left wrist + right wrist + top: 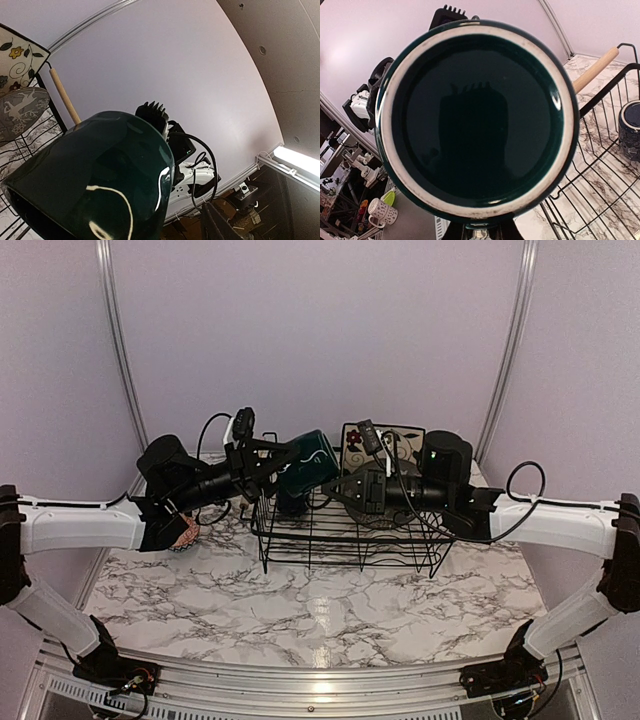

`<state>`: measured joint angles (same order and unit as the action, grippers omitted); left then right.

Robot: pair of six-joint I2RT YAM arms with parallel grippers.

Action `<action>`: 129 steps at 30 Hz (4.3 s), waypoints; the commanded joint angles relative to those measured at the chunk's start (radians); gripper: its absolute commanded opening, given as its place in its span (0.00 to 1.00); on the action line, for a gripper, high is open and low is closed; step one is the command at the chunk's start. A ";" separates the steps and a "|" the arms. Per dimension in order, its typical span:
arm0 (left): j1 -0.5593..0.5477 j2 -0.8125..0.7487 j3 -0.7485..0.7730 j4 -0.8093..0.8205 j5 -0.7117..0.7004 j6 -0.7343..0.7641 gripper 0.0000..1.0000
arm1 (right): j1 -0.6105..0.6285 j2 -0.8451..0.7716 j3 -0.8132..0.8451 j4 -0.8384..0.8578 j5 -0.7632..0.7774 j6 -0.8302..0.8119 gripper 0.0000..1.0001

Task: Unload the mixed dishes from the dish rack
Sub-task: Pass from the right arm to the left, then place the cup at the corner of the board.

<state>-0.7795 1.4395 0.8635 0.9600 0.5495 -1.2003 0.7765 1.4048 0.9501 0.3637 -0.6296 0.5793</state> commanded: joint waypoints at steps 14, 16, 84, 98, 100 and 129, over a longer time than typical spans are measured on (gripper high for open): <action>-0.009 0.018 0.045 0.087 0.034 -0.032 0.10 | 0.010 -0.030 0.000 0.102 -0.001 -0.010 0.00; -0.009 0.012 0.041 0.086 0.039 -0.030 0.06 | 0.010 -0.032 -0.001 0.097 0.004 -0.010 0.06; 0.569 -0.125 -0.037 -1.472 -0.786 0.691 0.00 | -0.021 -0.117 0.026 -0.171 0.241 -0.136 0.87; 0.569 -0.049 -0.060 -1.432 -0.780 0.691 0.07 | -0.024 -0.125 0.035 -0.187 0.247 -0.145 0.97; 0.569 -0.043 -0.059 -1.427 -0.780 0.690 0.10 | -0.025 -0.125 0.035 -0.189 0.248 -0.145 0.97; 0.571 -0.255 0.034 -1.522 -0.709 0.704 0.58 | -0.024 -0.029 0.105 -0.320 0.351 -0.170 0.97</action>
<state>-0.2146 1.2388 0.8600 -0.5117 -0.2073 -0.5083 0.7586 1.3251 0.9779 0.1539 -0.3489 0.4397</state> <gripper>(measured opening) 0.567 0.969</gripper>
